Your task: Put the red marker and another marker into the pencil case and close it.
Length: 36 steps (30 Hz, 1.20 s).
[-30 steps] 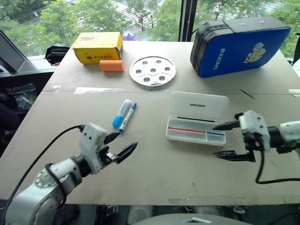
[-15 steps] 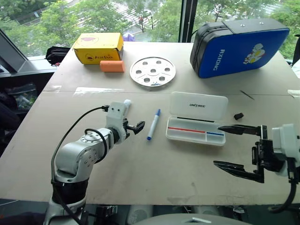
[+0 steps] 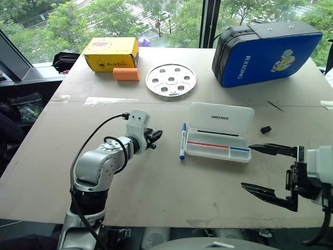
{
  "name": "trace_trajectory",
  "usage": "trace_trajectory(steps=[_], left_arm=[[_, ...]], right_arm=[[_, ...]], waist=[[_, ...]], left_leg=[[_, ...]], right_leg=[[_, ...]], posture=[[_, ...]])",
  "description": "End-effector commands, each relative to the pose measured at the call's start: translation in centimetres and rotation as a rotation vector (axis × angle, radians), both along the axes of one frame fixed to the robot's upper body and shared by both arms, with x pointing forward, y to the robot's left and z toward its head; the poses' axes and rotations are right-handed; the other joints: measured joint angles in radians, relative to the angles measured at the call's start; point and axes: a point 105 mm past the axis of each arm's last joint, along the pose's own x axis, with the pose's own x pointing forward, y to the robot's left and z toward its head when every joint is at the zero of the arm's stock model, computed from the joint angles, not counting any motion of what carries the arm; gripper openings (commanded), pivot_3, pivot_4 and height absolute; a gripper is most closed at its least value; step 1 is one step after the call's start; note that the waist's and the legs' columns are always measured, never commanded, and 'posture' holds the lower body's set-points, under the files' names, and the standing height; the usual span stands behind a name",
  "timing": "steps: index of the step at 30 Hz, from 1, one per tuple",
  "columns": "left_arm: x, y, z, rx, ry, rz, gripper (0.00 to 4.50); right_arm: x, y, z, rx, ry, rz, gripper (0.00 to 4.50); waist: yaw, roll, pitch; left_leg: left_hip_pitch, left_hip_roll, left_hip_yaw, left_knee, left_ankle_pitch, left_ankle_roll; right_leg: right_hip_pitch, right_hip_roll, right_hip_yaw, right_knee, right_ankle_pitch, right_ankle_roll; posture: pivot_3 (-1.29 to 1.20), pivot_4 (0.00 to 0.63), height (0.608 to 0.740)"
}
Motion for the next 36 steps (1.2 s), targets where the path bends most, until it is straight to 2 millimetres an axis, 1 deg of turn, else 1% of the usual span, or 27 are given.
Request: trace_trajectory(steps=[1,3,5,6,7,8,10,14,16,22,26,32,36], left_arm=[[-1.1,-2.7,1.3,-0.05,0.007,-0.129,2.17],[-1.5,-3.6,1.5,-0.039,0.013,-0.183,2.17],[-1.4,-3.7,1.6,-0.017,0.009,-0.19,2.17],[-1.3,-3.8,1.7,-0.012,0.005,-0.19,2.71],[-1.2,-4.0,1.7,-0.001,-0.002,-0.19,2.93],[-1.1,-4.2,1.8,0.001,-0.005,-0.191,3.47],[-1.1,-4.7,1.7,0.005,0.0,-0.201,4.2],[-1.1,-5.7,1.6,-0.008,0.01,-0.212,4.2],[-1.0,-6.0,1.5,0.003,0.012,-0.208,4.2],[-0.7,-5.8,0.8,0.075,0.015,-0.186,4.2],[-0.7,-6.1,1.3,0.042,0.004,-0.187,4.2],[-0.6,-5.5,1.9,-0.016,0.01,-0.156,4.2],[-0.6,-5.4,1.6,0.023,0.02,-0.155,4.2]], right_arm=[[-0.4,0.3,0.7,-0.012,-0.053,0.015,4.37],[-0.4,0.3,0.7,-0.011,-0.053,0.014,4.37],[-0.4,0.4,0.8,-0.011,-0.053,0.014,4.37],[-0.4,0.3,0.8,-0.012,-0.053,0.014,4.37],[-0.4,0.3,0.8,-0.014,-0.052,0.014,4.37],[-0.4,0.3,0.8,-0.016,-0.052,0.013,4.37],[-0.5,0.2,0.9,-0.017,-0.052,0.012,4.37],[-0.6,0.2,0.9,-0.022,-0.046,0.009,4.37],[-0.7,0.1,0.9,-0.025,-0.043,0.007,4.37],[-0.8,-0.1,1.0,-0.033,-0.035,-0.003,4.37],[-1.0,-0.1,1.0,-0.036,-0.033,-0.011,4.37],[-0.9,-0.2,0.9,-0.042,-0.033,-0.016,4.37],[-0.8,-0.2,0.9,-0.043,-0.034,-0.014,4.37]], waist=[[0.001,0.0,0.0],[0.001,-0.001,0.0],[0.0,-0.001,0.0],[0.0,-0.001,0.0],[-0.001,-0.001,0.0],[-0.001,-0.001,0.0],[-0.001,-0.001,0.0],[0.001,-0.001,0.0],[0.0,-0.001,0.001],[-0.001,-0.001,0.001],[0.0,-0.001,0.0],[0.0,-0.001,0.0],[0.0,-0.001,0.0]], left_leg=[[0.0,0.0,0.0,0.0,0.0,0.0],[-0.001,0.0,0.0,0.0,0.0,0.0],[-0.001,0.0,0.0,0.0,0.0,0.0],[-0.001,0.0,0.0,0.0,0.0,0.0],[-0.001,0.0,0.0,0.0,0.0,0.0],[0.0,0.0,0.0,0.0,0.0,0.0],[0.0,0.0,0.0,0.0,0.0,0.0],[-0.001,0.0,0.0,0.0,0.0,0.0],[-0.001,0.0,0.0,0.0,0.0,0.0],[0.0,0.0,0.0,0.0,0.0,0.0],[0.0,0.0,0.0,0.0,0.0,0.0],[-0.001,0.0,0.0,0.0,0.0,0.0],[-0.001,0.0,0.0,0.0,0.0,0.0]], right_leg=[[0.0,0.0,0.0,0.0,0.0,0.0],[0.0,0.0,0.0,0.0,0.0,0.0],[0.0,0.0,0.0,0.0,0.0,0.0],[0.0,0.0,0.0,0.0,0.0,0.0],[0.0,0.0,-0.001,0.0,0.0,0.0],[0.0,0.0,-0.001,0.0,0.0,0.0],[0.0,0.0,0.0,0.0,0.0,0.0],[0.0,0.0,0.0,0.0,0.0,0.0],[0.0,0.0,0.0,0.0,0.0,0.0],[0.0,0.001,0.0,0.0,0.0,0.0],[0.0,0.001,0.0,0.0,0.0,0.0],[0.0,0.001,0.0,0.0,0.0,0.0],[0.0,0.001,0.0,0.0,0.0,0.0]], posture=[[0.0,0.15,0.74],[0.0,0.15,0.74],[0.0,0.15,0.74],[0.0,0.15,0.74],[0.0,0.15,0.74],[0.0,0.15,0.74],[0.0,0.15,0.74],[0.0,0.15,0.74],[0.0,0.15,0.74],[0.0,0.15,0.74],[0.0,0.15,0.74],[0.0,0.15,0.74],[0.0,0.15,0.74]])
